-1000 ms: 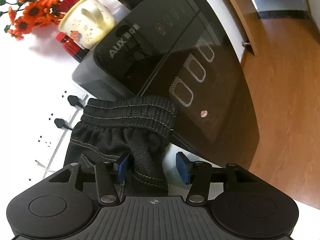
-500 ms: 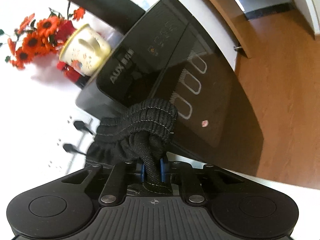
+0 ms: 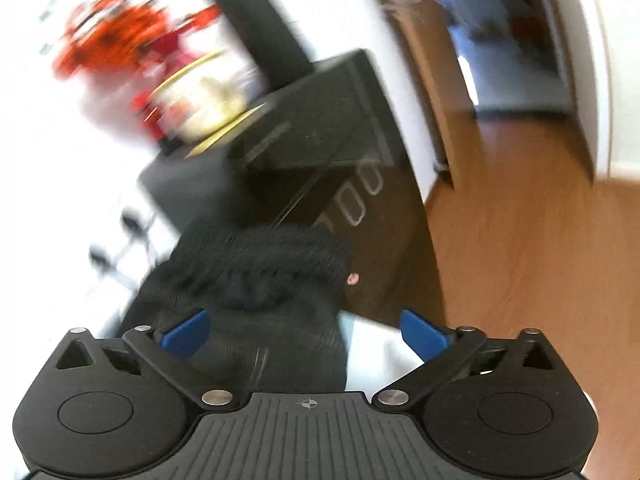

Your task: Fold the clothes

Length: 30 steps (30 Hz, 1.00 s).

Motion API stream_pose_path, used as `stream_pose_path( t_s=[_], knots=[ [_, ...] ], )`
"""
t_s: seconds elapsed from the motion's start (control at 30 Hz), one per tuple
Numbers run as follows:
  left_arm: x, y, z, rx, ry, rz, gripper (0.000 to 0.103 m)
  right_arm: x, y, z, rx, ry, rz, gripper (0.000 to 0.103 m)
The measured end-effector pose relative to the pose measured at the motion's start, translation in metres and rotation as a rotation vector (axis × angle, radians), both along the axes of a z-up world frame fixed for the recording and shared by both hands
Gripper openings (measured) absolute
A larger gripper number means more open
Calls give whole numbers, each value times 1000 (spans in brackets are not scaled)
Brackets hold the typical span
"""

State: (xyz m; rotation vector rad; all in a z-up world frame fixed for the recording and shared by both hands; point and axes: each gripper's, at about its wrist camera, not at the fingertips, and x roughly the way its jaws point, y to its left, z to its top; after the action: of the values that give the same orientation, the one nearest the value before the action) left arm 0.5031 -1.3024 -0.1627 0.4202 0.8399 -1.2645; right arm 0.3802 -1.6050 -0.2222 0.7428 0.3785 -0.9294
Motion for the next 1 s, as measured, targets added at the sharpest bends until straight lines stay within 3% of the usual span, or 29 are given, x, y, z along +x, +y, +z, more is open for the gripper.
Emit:
stream_pose_path(
  t_s=[0.17,0.27,0.37,0.5,0.6,0.7,0.87,1.0],
  knots=[
    [34,73,16,1,-76,404,81,41,87,13,-126,100,177,102],
    [43,126,10,63,-111,615,88,76,141,23,-158,140,315,102],
    [48,185,-3,124,-113,780,91,110,191,30,-110,135,461,102],
    [46,265,-24,173,-56,993,92,133,249,27,-36,148,530,102],
    [38,312,-32,127,74,1134,92,149,283,20,-21,215,611,102],
    [26,341,-32,80,125,1211,92,158,313,17,-63,265,674,102],
    [10,385,-39,49,98,1378,92,166,358,18,-121,278,768,102],
    [5,427,-51,-28,67,1563,92,169,393,19,-152,281,832,102]
  ],
)
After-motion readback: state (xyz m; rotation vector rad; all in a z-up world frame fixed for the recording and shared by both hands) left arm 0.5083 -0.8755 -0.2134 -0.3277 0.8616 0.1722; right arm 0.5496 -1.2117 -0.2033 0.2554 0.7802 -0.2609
